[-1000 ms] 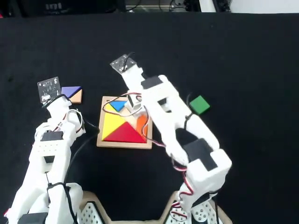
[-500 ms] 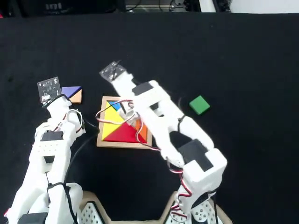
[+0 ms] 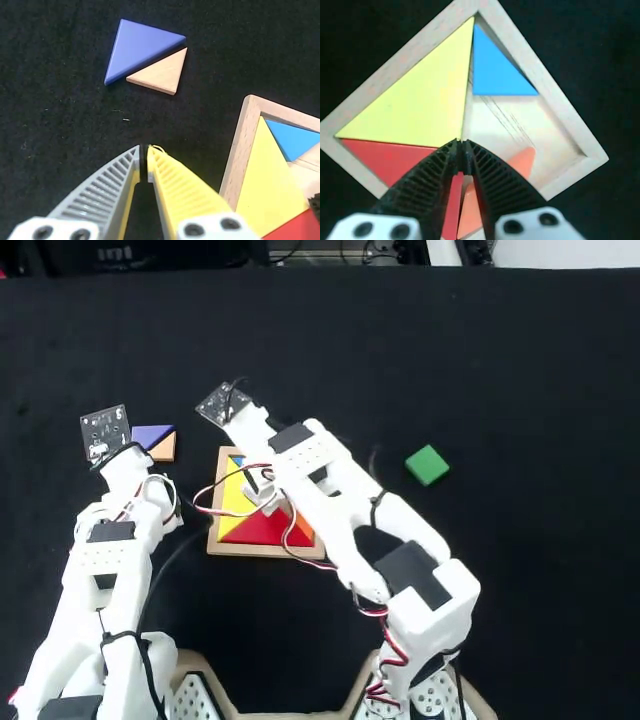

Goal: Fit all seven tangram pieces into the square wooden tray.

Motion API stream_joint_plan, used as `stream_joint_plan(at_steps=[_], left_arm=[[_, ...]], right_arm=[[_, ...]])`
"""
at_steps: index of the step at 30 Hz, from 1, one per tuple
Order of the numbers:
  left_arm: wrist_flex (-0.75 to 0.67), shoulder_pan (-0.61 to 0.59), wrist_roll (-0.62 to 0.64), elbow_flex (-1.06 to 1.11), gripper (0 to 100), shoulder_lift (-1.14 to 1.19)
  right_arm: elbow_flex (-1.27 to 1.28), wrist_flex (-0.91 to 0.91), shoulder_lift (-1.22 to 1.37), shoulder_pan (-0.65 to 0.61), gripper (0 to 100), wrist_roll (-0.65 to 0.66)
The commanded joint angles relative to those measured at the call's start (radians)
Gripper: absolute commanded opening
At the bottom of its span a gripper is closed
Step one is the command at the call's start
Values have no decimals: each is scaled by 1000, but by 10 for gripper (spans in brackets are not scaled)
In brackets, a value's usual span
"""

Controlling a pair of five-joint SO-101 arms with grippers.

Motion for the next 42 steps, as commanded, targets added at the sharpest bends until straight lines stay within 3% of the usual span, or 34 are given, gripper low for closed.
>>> stream_joint_plan(at_steps=[1, 15, 21, 28, 36, 42], left_arm=[[-17, 10, 0, -41, 43, 0], [-17, 10, 0, -39, 43, 0], [-17, 12, 0, -41, 44, 0], [-17, 13, -2, -41, 45, 0], [-17, 13, -2, -41, 45, 2], [-17, 13, -2, -39, 44, 2]], right_arm=[[-5, -9, -22, 25, 11, 8], [-1, 2, 33, 32, 11, 54], [2, 44, 31, -44, 11, 55], [5, 66, -33, -44, 11, 49], [134, -38, -260, 123, 11, 48], [173, -123, -225, 133, 11, 55]])
